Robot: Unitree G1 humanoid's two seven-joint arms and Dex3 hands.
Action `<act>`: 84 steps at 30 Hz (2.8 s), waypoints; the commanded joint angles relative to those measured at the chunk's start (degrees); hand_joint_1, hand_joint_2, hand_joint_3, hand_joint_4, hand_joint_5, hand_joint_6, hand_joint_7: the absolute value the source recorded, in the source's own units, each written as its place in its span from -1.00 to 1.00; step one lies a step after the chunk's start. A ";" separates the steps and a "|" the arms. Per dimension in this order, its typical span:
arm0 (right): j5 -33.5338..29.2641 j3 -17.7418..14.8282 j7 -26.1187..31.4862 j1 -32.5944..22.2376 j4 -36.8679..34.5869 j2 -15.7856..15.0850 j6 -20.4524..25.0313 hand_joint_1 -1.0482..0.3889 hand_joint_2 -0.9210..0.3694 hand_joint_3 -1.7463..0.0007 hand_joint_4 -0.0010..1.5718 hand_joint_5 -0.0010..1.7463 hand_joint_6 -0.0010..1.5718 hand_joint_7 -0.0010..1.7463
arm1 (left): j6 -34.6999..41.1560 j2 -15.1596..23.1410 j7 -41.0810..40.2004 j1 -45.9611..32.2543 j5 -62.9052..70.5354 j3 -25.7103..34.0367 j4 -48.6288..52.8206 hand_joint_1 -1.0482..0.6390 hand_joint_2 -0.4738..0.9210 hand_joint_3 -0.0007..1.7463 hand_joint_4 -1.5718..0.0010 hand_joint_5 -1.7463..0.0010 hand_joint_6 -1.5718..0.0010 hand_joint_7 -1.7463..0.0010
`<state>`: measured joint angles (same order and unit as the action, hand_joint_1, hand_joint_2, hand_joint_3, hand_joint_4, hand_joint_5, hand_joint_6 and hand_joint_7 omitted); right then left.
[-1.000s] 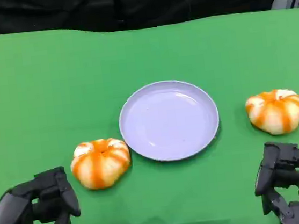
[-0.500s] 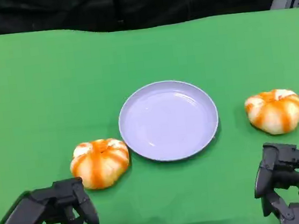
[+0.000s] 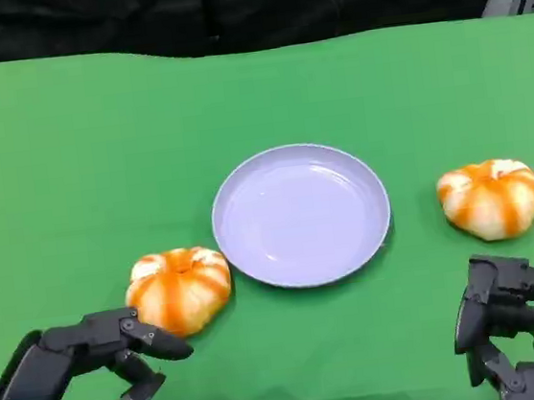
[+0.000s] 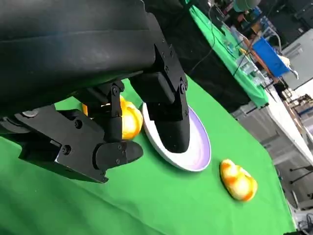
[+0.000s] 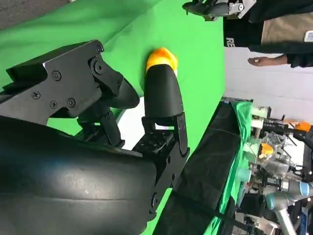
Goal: Grasp the bread from the table and place it into the plate.
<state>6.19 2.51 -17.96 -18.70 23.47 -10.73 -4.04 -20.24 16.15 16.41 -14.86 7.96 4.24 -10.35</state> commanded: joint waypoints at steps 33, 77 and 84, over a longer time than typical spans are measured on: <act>-0.24 -0.94 0.54 -0.22 0.72 -0.36 0.51 0.47 -0.61 -0.19 -0.05 1.00 -0.13 0.80 | 15.77 6.68 -23.79 26.09 49.63 -23.05 23.24 -0.87 1.00 -0.53 1.00 1.00 0.85 1.00; -0.41 -0.58 0.88 -1.57 2.49 -0.93 0.65 0.46 -0.59 -0.25 -0.03 1.00 -0.14 0.82 | 18.21 0.37 -30.76 38.79 41.33 -32.02 50.87 -0.78 1.00 -0.27 1.00 1.00 0.84 0.99; -0.45 -0.67 0.64 -1.41 2.17 -1.12 0.08 0.45 -0.60 -0.24 -0.03 1.00 -0.15 0.83 | 18.02 -0.11 -30.33 39.37 40.09 -32.45 52.54 -0.73 1.00 -0.24 1.00 1.00 0.84 0.99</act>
<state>5.67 2.59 -17.19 -20.01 25.51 -11.03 -3.44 -2.39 15.76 -14.39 23.96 48.90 -27.85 40.95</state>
